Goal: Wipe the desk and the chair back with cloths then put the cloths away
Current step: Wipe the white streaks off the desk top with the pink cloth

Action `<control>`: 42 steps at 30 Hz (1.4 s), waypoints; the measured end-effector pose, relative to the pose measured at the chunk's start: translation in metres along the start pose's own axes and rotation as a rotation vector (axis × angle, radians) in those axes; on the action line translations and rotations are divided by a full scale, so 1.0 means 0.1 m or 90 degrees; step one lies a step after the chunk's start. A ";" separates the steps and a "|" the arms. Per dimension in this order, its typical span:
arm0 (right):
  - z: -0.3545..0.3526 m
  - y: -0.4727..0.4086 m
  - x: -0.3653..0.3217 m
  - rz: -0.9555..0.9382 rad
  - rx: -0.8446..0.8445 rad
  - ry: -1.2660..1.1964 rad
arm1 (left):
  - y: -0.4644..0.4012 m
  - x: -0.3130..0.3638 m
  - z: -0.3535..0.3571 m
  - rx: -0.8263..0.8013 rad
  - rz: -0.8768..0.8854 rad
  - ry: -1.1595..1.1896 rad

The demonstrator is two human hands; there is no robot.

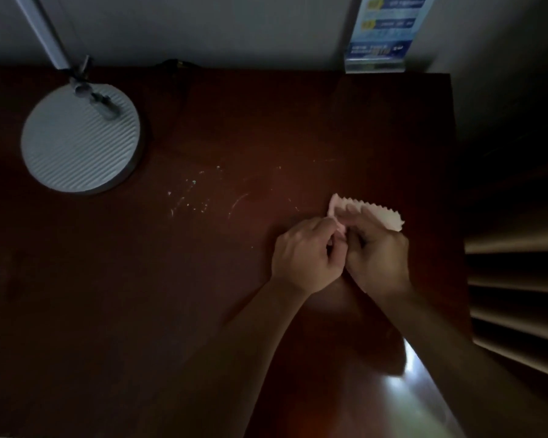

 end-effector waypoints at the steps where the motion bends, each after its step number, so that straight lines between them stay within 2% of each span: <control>1: -0.01 -0.01 -0.01 -0.001 0.002 0.007 | 0.01 0.00 -0.01 -0.001 -0.001 0.008; 8: 0.02 -1.04 -0.19 0.041 0.050 0.018 | 0.06 -0.09 -0.20 -0.020 -0.114 0.120; 10: 0.15 -1.14 -0.39 0.011 0.007 -0.002 | 0.17 -0.25 -0.34 0.006 -0.144 0.116; 14: 0.43 -0.38 -0.68 -0.129 -0.079 0.027 | 0.33 -0.62 -0.68 0.054 -0.168 0.061; 17: 0.48 0.24 -0.62 -0.104 -0.066 0.009 | 0.40 -0.84 -0.86 0.075 -0.194 0.030; 19: 0.47 0.17 -0.55 -0.097 -0.068 0.016 | 0.43 -0.94 -0.93 0.067 -0.205 0.012; 22: 0.45 -0.39 -0.57 -0.070 -0.046 0.052 | 0.51 -1.03 -1.05 0.062 -0.203 0.001; 26: 0.56 -1.02 -0.88 0.018 0.007 0.020 | 0.70 -1.26 -1.26 0.061 -0.179 -0.031; 28: 0.70 -0.91 -1.08 -0.004 -0.011 0.018 | 0.78 -1.40 -1.37 0.068 -0.185 -0.050; 31: 0.87 -0.25 -1.20 -0.041 -0.080 -0.041 | 0.81 -1.53 -1.48 0.068 -0.173 -0.078; 35: 0.94 0.42 -1.12 -0.062 -0.040 0.030 | 0.71 -1.68 -1.56 0.037 -0.158 -0.106; 37: 0.93 0.28 -1.08 -0.070 -0.022 0.061 | 0.65 -1.75 -1.57 0.014 -0.139 -0.111; 42: 0.95 -0.67 -1.22 0.049 0.071 0.067 | 0.62 -1.79 -1.55 0.007 -0.067 -0.170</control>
Point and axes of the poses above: each hand's wrist, its own y-axis away from the middle knuckle, its own z-axis out of the palm, x = y × z, the point moved 4 cm from there along -y, towards the middle knuckle, and after that the axes turned 8 degrees about -x, right-handed, at the moved point
